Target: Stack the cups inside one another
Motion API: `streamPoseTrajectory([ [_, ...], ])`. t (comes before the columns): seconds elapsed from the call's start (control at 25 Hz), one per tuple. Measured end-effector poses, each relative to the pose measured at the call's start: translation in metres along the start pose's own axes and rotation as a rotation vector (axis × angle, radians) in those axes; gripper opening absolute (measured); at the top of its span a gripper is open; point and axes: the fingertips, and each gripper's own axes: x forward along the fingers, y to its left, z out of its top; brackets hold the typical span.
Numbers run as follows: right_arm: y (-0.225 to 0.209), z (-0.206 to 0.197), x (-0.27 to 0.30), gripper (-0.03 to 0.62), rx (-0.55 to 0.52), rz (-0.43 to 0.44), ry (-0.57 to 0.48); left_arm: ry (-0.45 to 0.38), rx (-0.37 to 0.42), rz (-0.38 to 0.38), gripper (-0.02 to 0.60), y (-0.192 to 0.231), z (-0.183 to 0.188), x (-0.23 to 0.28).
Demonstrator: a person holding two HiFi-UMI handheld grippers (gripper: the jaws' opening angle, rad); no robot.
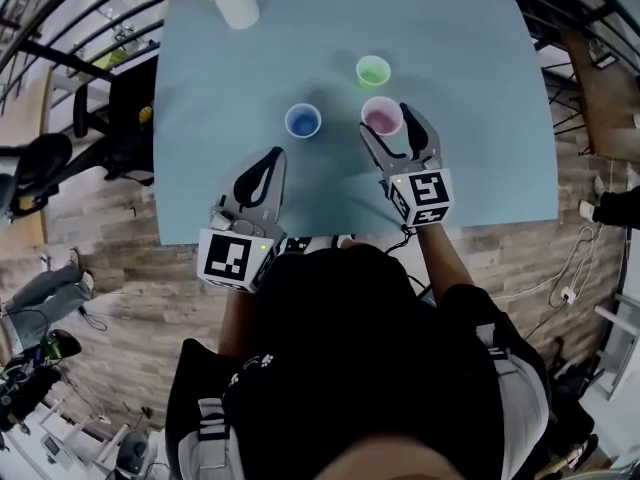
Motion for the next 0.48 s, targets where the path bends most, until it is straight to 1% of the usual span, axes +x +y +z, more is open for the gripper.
streamPoseTrajectory([
  [0.12,0.017,0.011,0.016,0.348,-0.013,0.053,-0.018,-0.011,-0.002,0.035,-0.014,0.01,0.002,-0.008],
  [0.24,0.035,0.018,0.033,0.348,-0.026,0.106,-0.03,-0.001,-0.012,0.076,-0.014,0.021,-0.001,-0.018],
  [0.48,0.071,0.025,0.06,0.348,-0.048,0.211,-0.034,-0.006,-0.026,0.15,-0.014,0.042,-0.002,-0.035],
])
